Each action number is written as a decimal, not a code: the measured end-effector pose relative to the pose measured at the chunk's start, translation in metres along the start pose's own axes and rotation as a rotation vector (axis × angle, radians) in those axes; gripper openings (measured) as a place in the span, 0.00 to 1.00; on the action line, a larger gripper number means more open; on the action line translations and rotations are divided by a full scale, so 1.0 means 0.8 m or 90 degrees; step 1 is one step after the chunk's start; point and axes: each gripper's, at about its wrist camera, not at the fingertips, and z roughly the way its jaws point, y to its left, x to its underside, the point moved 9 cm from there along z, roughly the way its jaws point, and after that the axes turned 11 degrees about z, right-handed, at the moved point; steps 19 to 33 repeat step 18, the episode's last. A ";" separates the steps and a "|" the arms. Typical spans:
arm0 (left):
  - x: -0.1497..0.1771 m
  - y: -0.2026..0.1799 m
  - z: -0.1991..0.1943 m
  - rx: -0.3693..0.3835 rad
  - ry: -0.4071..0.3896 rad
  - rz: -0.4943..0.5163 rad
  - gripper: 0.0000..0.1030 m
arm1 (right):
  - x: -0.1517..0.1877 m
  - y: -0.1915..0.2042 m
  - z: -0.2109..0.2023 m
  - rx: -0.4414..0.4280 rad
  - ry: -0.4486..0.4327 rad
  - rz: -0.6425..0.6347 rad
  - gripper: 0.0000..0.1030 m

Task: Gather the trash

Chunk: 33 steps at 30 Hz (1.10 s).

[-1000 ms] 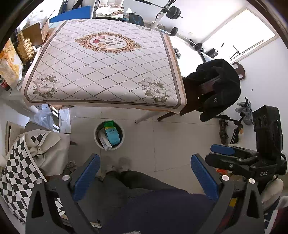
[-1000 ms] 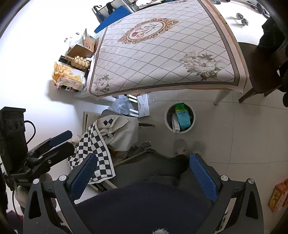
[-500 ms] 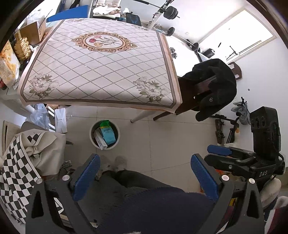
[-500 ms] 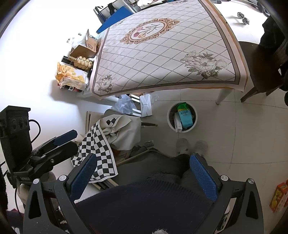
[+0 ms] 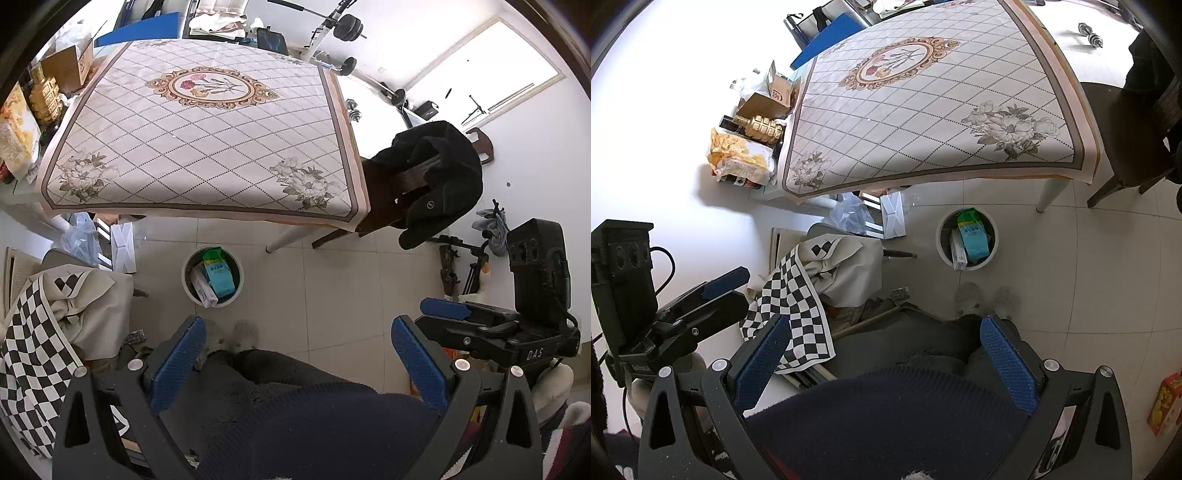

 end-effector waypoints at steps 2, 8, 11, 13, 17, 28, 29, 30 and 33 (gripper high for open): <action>0.000 -0.001 -0.001 -0.001 -0.003 -0.001 1.00 | 0.000 0.000 0.000 -0.001 0.000 -0.001 1.00; 0.001 -0.003 -0.003 -0.006 -0.005 -0.004 1.00 | 0.000 -0.001 0.000 -0.003 0.003 -0.003 1.00; 0.002 -0.003 -0.004 -0.008 -0.007 -0.007 1.00 | 0.000 -0.003 -0.001 -0.005 0.006 -0.004 1.00; 0.004 -0.004 -0.006 -0.010 -0.009 -0.007 1.00 | 0.000 -0.004 -0.001 -0.005 0.008 -0.006 1.00; 0.007 -0.007 -0.006 -0.011 -0.011 -0.008 1.00 | 0.001 -0.007 -0.002 -0.005 0.011 -0.011 1.00; 0.007 -0.007 -0.006 -0.010 -0.011 -0.009 1.00 | 0.001 -0.006 -0.002 -0.006 0.011 -0.011 1.00; 0.007 -0.007 -0.006 -0.010 -0.011 -0.009 1.00 | 0.001 -0.006 -0.002 -0.006 0.011 -0.011 1.00; 0.007 -0.007 -0.006 -0.010 -0.011 -0.009 1.00 | 0.001 -0.006 -0.002 -0.006 0.011 -0.011 1.00; 0.007 -0.007 -0.006 -0.010 -0.011 -0.009 1.00 | 0.001 -0.006 -0.002 -0.006 0.011 -0.011 1.00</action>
